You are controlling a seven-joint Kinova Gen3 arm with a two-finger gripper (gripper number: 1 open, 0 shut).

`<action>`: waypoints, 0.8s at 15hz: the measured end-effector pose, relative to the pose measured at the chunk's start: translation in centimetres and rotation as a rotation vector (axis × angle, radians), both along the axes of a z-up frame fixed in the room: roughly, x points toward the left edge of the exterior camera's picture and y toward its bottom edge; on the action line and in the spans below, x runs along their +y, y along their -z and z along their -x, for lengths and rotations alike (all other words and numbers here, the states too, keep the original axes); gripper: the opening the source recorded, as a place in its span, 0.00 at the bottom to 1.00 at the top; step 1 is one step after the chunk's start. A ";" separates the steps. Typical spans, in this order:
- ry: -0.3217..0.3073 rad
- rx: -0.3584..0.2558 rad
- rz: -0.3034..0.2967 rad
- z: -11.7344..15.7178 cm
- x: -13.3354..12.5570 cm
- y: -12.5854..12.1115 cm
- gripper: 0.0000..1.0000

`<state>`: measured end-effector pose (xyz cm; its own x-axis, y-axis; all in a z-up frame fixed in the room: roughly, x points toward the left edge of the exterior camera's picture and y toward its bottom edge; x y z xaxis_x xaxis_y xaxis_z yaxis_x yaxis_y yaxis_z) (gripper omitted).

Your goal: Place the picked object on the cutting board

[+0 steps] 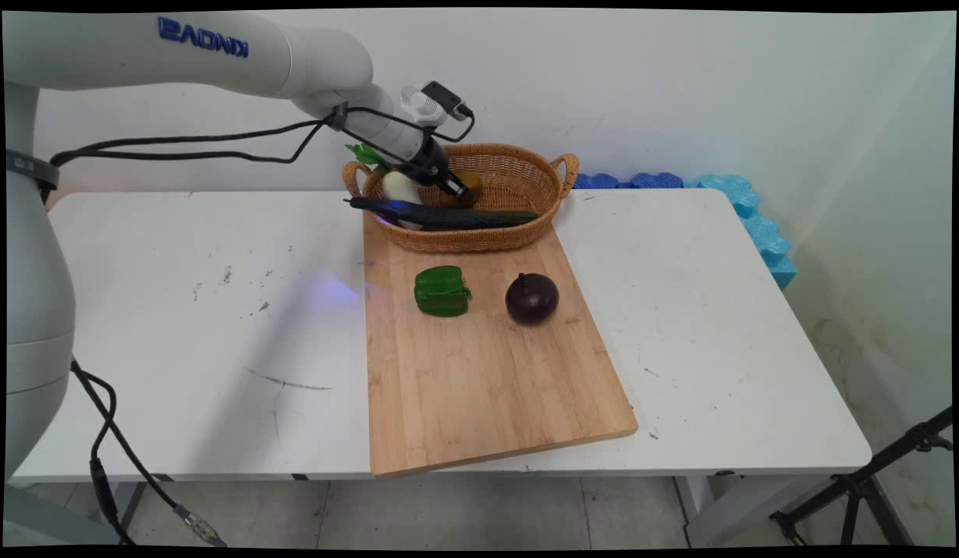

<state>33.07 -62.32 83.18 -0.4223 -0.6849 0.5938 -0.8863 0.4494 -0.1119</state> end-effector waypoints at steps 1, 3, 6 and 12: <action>0.006 -0.001 0.005 0.0 -0.1 -0.2 0.00; 0.031 -0.006 0.026 0.2 -0.3 -1.1 0.00; 0.069 -0.017 0.054 0.3 -0.4 -2.5 0.00; 0.170 -0.055 0.120 0.4 0.8 -6.4 0.00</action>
<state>32.72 -61.50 89.63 -0.5592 -0.5274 0.6396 -0.7903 0.5722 -0.2191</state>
